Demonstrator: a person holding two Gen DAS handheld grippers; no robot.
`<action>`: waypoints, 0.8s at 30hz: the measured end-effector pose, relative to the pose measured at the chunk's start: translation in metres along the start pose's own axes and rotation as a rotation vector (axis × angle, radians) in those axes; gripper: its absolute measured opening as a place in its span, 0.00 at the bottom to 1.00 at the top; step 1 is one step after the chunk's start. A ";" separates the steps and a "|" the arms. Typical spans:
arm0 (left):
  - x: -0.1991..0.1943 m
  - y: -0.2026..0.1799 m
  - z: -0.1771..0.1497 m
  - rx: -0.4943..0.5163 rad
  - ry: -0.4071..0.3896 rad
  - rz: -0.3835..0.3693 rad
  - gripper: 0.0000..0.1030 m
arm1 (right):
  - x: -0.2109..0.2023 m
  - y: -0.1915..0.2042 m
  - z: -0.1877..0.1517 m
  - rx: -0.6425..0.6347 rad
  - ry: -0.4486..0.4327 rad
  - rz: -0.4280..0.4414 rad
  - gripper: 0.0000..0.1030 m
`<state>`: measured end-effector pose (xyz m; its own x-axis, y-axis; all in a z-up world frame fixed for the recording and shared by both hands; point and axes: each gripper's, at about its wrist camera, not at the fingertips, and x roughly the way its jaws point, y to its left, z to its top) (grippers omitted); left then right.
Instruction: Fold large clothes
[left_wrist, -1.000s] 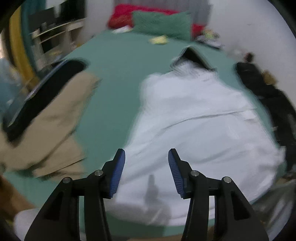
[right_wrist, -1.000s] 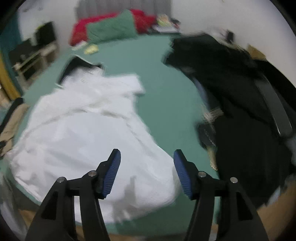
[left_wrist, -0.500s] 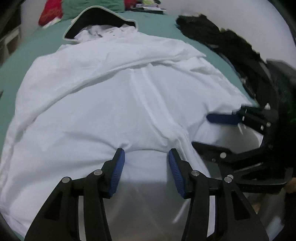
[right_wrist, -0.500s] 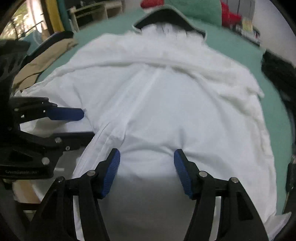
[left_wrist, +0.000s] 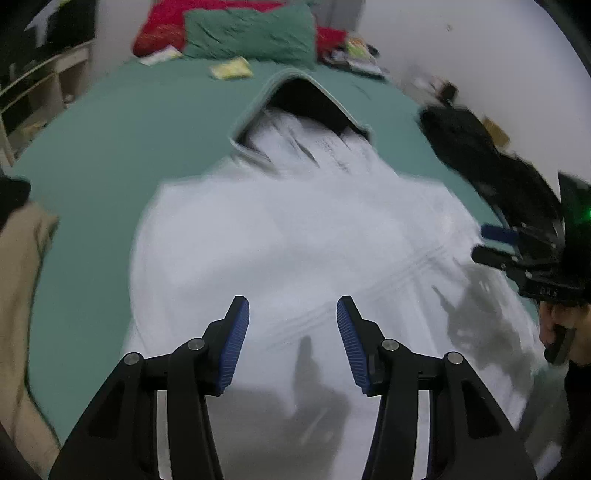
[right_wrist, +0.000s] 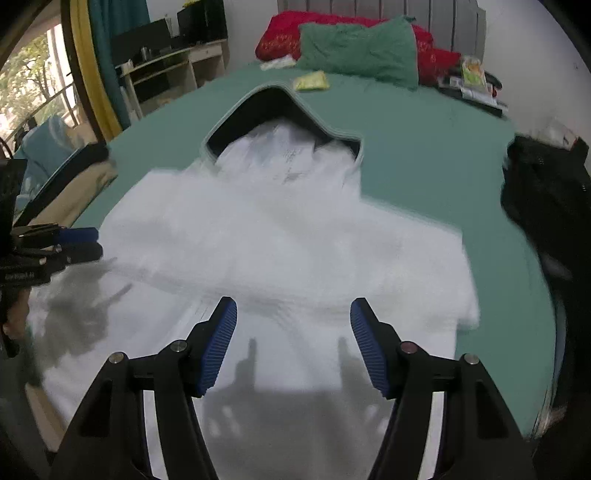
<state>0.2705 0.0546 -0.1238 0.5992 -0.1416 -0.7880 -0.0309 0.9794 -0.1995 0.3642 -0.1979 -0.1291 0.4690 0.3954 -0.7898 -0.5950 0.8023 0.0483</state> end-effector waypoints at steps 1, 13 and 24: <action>0.006 0.005 0.009 -0.015 -0.009 0.011 0.51 | 0.009 -0.005 0.012 -0.009 -0.006 -0.001 0.62; 0.127 0.055 0.132 -0.067 0.004 0.163 0.51 | 0.148 -0.081 0.131 0.097 0.010 0.045 0.54; 0.126 0.065 0.140 -0.008 0.004 0.081 0.51 | 0.121 -0.108 0.086 0.035 0.034 -0.138 0.04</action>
<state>0.4562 0.1209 -0.1548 0.5913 -0.0625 -0.8041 -0.0858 0.9865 -0.1398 0.5412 -0.1985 -0.1777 0.5216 0.2653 -0.8109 -0.5034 0.8631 -0.0414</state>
